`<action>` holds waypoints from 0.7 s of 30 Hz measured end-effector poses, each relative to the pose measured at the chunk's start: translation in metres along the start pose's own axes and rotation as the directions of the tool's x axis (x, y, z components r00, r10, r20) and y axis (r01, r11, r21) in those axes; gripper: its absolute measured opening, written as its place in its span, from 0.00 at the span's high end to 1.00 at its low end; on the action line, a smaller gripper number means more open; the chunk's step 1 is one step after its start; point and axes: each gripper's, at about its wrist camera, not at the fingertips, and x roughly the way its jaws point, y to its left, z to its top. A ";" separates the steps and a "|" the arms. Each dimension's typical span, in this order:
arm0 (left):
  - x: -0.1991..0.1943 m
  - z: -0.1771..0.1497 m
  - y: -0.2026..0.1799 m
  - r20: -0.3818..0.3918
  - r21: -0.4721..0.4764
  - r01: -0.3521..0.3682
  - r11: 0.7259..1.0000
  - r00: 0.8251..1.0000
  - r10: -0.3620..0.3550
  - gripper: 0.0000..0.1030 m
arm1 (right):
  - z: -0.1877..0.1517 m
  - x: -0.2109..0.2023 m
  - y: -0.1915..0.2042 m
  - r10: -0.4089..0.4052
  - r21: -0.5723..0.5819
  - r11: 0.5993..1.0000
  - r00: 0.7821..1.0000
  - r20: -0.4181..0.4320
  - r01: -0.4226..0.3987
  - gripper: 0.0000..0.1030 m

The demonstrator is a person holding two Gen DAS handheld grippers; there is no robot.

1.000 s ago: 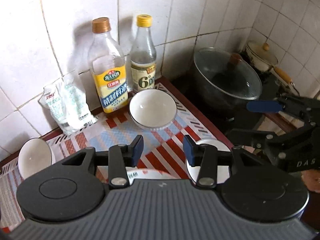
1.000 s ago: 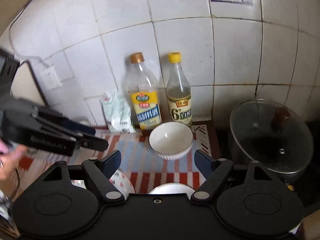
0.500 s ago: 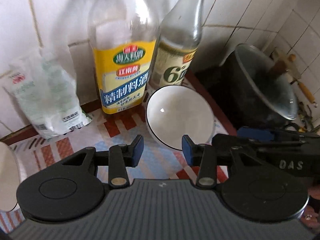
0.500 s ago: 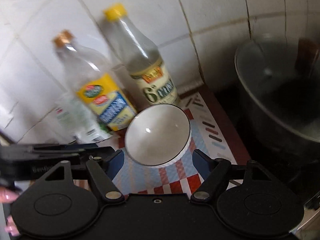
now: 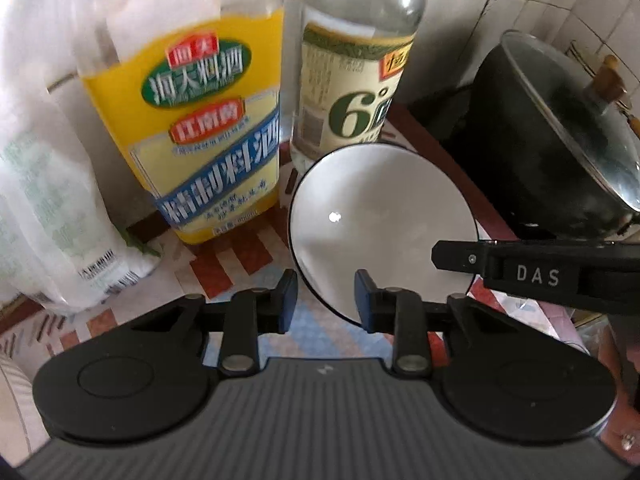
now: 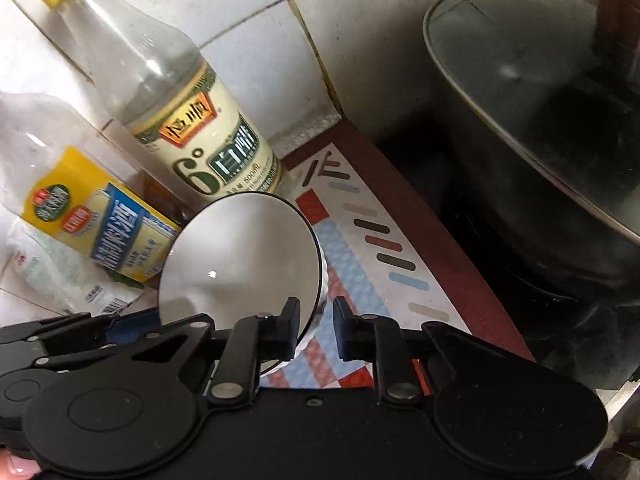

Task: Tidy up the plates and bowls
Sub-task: 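Lower the held bowl into the white bowl beside the bottles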

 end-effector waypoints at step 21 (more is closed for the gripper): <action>-0.106 -0.029 -0.049 0.026 -0.015 -0.032 0.999 0.999 0.032 0.84 | -0.015 -0.099 0.000 0.052 -0.094 0.994 0.999 -0.011 -0.053 0.83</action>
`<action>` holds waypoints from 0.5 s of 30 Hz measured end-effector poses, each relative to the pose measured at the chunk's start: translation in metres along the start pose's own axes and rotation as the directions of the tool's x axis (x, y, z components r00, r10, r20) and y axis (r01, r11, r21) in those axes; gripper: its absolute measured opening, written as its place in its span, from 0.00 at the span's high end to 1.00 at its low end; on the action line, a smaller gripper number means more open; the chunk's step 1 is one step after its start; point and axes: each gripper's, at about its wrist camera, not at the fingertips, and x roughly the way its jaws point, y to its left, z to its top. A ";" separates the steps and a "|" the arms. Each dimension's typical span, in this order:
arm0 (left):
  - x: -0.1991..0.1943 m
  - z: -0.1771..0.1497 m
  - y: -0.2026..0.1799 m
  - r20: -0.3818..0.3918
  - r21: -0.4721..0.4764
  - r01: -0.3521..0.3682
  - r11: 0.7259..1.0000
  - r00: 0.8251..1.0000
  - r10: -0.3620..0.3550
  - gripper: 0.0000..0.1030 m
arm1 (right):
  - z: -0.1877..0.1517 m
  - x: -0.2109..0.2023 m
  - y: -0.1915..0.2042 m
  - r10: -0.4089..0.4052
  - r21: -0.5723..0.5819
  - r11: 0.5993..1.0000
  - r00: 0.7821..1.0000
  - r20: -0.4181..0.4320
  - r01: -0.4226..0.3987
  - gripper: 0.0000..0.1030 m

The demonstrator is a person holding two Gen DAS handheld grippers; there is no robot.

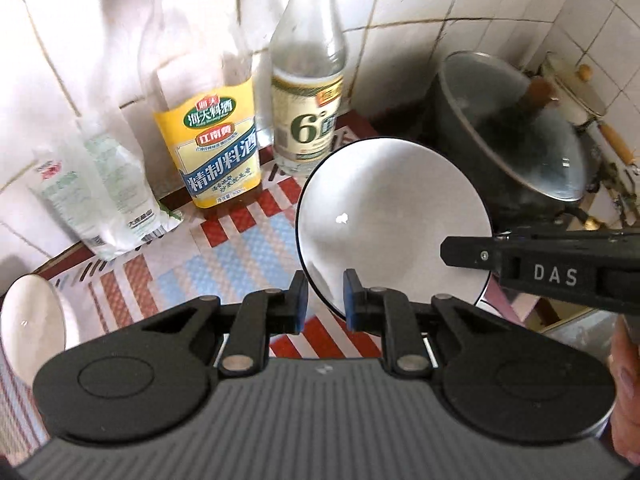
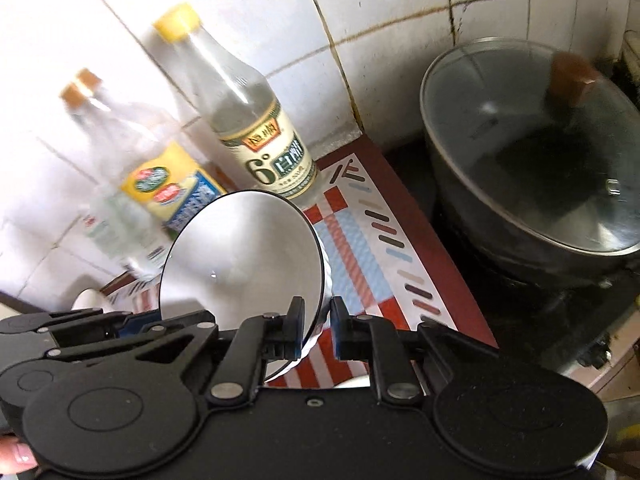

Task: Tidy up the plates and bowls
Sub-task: 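Lower the held bowl into the white bowl beside the bottles, then lift the two nested white bowls together with both grippers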

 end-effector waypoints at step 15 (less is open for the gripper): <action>-0.057 -0.047 -0.058 0.035 0.032 -0.012 0.999 0.999 0.011 0.84 | -0.053 -0.079 -0.029 0.076 -0.026 0.997 0.997 0.028 -0.076 0.81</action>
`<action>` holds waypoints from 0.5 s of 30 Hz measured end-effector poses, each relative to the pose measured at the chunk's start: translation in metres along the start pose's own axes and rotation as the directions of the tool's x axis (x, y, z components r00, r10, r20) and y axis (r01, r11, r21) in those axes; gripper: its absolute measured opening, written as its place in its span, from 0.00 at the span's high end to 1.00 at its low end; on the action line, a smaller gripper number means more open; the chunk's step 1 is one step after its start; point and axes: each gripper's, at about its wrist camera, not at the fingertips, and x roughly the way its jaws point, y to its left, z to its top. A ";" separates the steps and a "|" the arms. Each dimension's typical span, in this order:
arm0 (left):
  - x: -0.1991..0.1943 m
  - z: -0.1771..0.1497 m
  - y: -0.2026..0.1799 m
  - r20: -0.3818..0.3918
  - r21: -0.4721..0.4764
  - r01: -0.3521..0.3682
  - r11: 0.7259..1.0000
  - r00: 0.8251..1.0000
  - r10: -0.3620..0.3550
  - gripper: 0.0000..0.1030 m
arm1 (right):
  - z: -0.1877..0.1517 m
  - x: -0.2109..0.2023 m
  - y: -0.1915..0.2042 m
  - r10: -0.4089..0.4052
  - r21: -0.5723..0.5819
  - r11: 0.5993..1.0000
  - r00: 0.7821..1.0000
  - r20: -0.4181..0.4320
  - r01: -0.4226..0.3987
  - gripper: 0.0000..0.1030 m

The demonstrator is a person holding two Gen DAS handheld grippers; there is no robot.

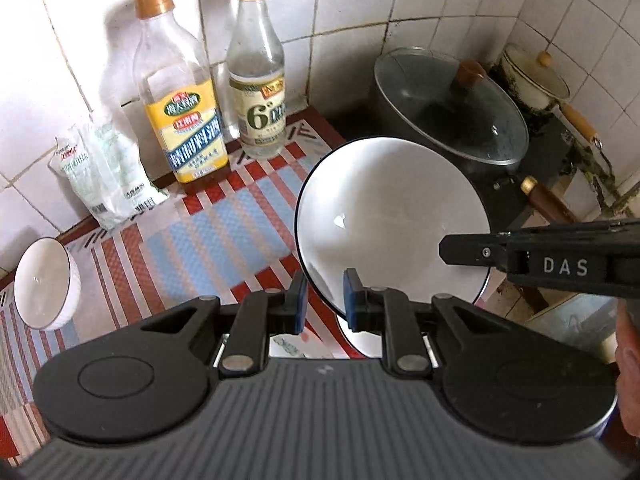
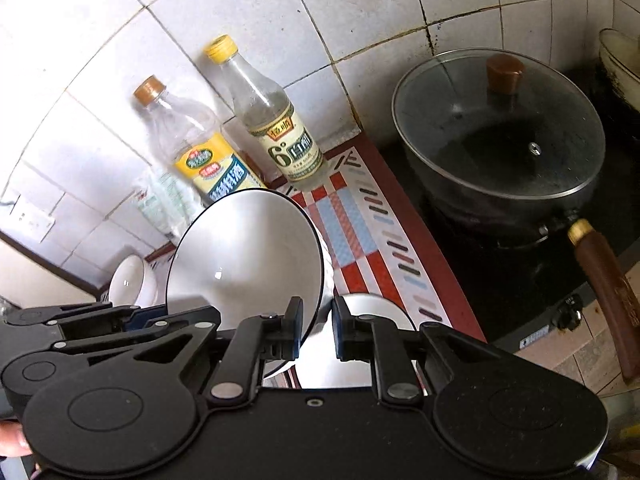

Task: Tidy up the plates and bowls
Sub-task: 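Lift the two nested white bowls together with both grippers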

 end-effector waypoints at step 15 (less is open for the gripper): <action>0.033 -0.034 -0.031 -0.035 -0.019 -0.039 0.999 0.999 0.039 0.84 | -0.044 0.017 -0.038 0.008 0.007 1.000 1.000 -0.023 -0.008 0.80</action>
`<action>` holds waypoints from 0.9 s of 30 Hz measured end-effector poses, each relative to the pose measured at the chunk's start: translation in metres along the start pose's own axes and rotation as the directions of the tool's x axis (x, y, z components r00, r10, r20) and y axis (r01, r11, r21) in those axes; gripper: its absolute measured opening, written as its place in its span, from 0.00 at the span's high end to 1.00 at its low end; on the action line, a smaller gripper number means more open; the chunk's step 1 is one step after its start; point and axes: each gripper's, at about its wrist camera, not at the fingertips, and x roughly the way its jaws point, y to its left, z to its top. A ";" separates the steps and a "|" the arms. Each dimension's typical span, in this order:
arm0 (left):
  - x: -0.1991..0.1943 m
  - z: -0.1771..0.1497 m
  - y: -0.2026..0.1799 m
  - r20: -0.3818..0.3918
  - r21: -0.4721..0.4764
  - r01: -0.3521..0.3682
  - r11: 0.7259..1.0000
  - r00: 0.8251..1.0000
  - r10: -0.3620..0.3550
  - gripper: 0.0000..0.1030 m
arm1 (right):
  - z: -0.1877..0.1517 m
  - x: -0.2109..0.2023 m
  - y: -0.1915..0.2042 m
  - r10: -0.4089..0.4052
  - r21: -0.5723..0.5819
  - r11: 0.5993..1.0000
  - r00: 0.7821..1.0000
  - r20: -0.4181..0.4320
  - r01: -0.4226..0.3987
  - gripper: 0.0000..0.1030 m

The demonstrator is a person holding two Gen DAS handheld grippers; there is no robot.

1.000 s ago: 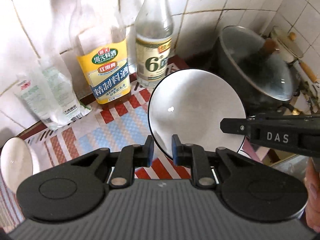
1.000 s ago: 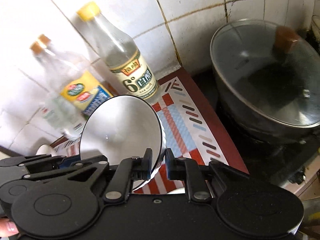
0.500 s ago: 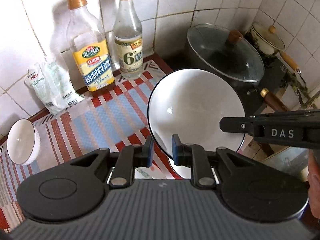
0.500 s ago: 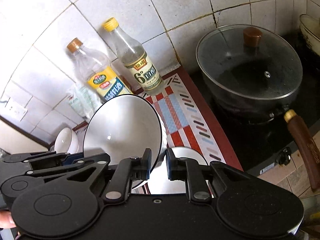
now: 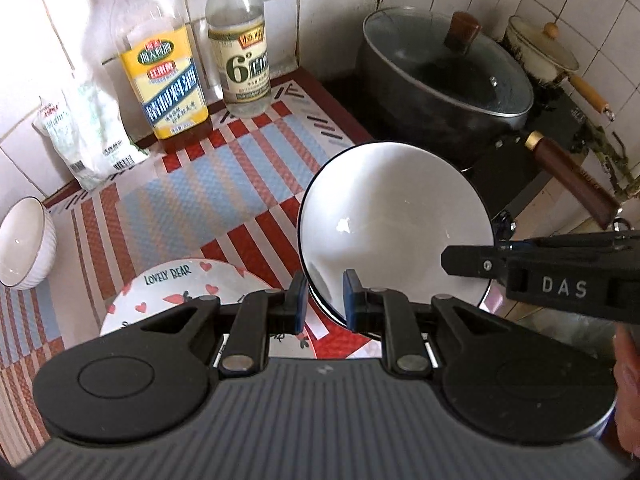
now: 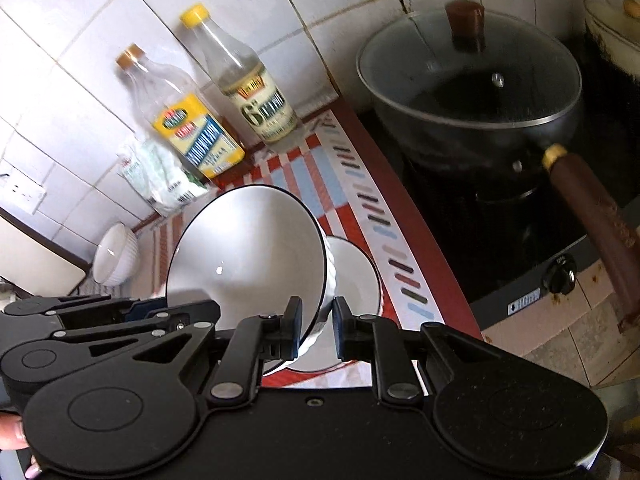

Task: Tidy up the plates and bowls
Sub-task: 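Lift the two nested white bowls together with both grippers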

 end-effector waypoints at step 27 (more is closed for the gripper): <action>0.049 -0.004 0.002 -0.083 -0.051 0.017 0.999 0.996 -0.021 0.84 | -0.016 0.037 -0.011 -0.099 -0.058 0.994 0.995 -0.026 0.098 0.77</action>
